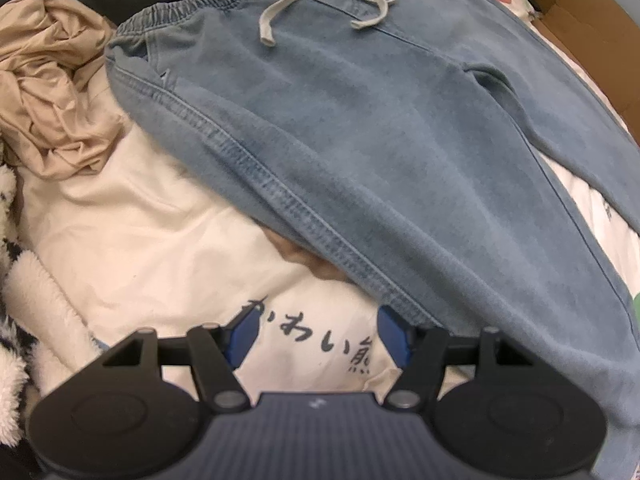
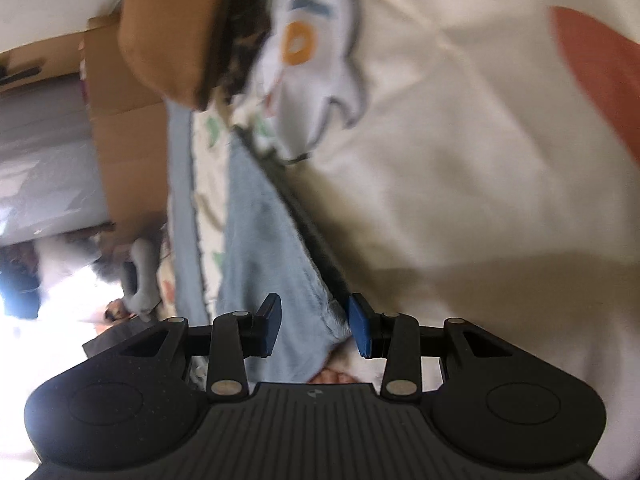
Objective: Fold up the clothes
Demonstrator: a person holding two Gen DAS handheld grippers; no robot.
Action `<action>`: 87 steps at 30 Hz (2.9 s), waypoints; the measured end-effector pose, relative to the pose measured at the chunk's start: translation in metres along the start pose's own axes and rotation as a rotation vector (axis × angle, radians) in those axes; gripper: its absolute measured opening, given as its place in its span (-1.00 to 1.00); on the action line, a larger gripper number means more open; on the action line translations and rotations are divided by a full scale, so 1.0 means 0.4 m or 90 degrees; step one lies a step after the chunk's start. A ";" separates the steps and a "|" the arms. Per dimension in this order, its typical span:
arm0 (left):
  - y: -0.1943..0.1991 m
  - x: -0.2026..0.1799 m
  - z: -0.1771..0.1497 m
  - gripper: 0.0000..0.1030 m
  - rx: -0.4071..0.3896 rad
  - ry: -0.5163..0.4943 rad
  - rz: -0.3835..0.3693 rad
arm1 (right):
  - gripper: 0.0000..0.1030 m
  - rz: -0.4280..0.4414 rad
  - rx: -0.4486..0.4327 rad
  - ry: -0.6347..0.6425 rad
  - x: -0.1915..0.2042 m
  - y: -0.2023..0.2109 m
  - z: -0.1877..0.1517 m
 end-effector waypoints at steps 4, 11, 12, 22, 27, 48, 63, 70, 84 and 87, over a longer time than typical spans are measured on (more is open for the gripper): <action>0.002 0.012 -0.004 0.31 0.004 0.004 0.002 | -0.13 -0.037 0.038 -0.013 -0.025 -0.038 -0.025; 0.002 0.010 -0.012 0.32 0.006 0.009 0.000 | -0.12 0.033 -0.003 -0.063 -0.034 -0.093 -0.021; 0.003 0.009 -0.013 0.32 0.005 0.009 -0.003 | -0.12 0.049 -0.013 -0.064 -0.029 -0.092 -0.020; 0.006 0.008 0.000 0.31 -0.001 -0.003 -0.011 | -0.55 0.096 -0.047 -0.035 0.019 -0.072 -0.022; 0.009 0.017 0.013 0.30 -0.009 0.020 -0.037 | -0.56 0.051 -0.026 -0.005 0.039 -0.070 0.004; -0.031 0.061 0.029 -0.44 -0.048 0.228 -0.197 | -0.83 -0.085 -0.029 0.181 0.206 0.047 -0.048; -0.001 0.197 0.076 -0.90 -0.080 0.323 -0.174 | -0.83 -0.172 0.002 0.171 0.171 0.054 -0.108; 0.009 0.233 0.038 -0.92 -0.078 0.316 -0.166 | -0.83 -0.214 0.015 0.182 0.181 0.056 -0.135; -0.032 0.299 0.154 -0.76 -0.086 0.319 -0.101 | -0.83 -0.276 0.050 0.166 0.116 0.028 -0.146; -0.030 0.313 0.190 -0.76 -0.095 0.319 -0.082 | -0.83 -0.281 0.052 0.159 0.102 0.021 -0.145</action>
Point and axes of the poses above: each gripper's, at about its wrist camera, not at the fingertips, and y roughly against the way its jaws point, x to its left, z to its top, the point moved 5 cm from there along -y, roughly the way its jaws point, and after that the axes turned 10 degrees about x, right-handed, at the moved point
